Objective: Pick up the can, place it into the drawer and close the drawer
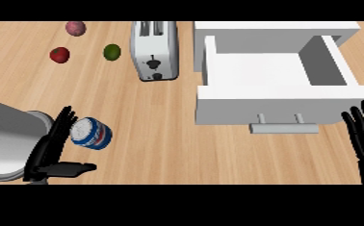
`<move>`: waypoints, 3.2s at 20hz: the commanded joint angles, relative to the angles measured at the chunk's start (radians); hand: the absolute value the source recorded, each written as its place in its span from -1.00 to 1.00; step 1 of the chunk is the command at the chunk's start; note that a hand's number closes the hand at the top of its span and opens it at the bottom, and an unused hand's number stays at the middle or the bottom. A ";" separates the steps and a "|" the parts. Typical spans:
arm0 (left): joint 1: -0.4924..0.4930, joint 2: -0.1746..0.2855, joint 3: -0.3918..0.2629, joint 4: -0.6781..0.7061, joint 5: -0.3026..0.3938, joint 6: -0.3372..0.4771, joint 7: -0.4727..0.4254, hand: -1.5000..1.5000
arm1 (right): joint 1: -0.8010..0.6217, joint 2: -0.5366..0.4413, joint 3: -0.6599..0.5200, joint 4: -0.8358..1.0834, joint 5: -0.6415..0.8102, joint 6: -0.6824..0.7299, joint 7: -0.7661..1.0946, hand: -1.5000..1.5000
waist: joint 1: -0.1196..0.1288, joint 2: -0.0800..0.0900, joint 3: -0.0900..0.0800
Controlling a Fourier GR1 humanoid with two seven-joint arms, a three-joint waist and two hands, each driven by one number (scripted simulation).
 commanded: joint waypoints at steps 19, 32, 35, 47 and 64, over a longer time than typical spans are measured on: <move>-0.117 -0.020 -0.067 0.158 -0.007 0.046 -0.047 -1.00 | -0.003 0.006 -0.040 -0.015 -0.039 0.051 0.027 -1.00 | -0.001 0.000 0.000; -0.139 -0.122 -0.118 -0.020 0.060 0.063 0.102 1.00 | -0.025 0.017 -0.034 -0.066 -0.021 0.005 0.069 -1.00 | 0.003 -0.001 0.001; -0.146 -0.062 -0.098 -0.081 0.113 -0.025 0.160 1.00 | 0.019 -0.002 -0.077 -0.131 -0.098 0.027 0.124 -1.00 | 0.004 -0.003 0.001; -0.210 -0.146 -0.042 -0.089 0.129 0.262 0.150 1.00 | 0.081 0.017 0.031 -0.126 -0.056 -0.035 0.057 -1.00 | -0.001 -0.001 0.000; -0.378 -0.232 -0.352 -0.536 0.060 0.488 0.607 1.00 | 0.015 -0.012 -0.104 0.003 -0.074 0.044 -0.030 -1.00 | 0.003 -0.003 0.001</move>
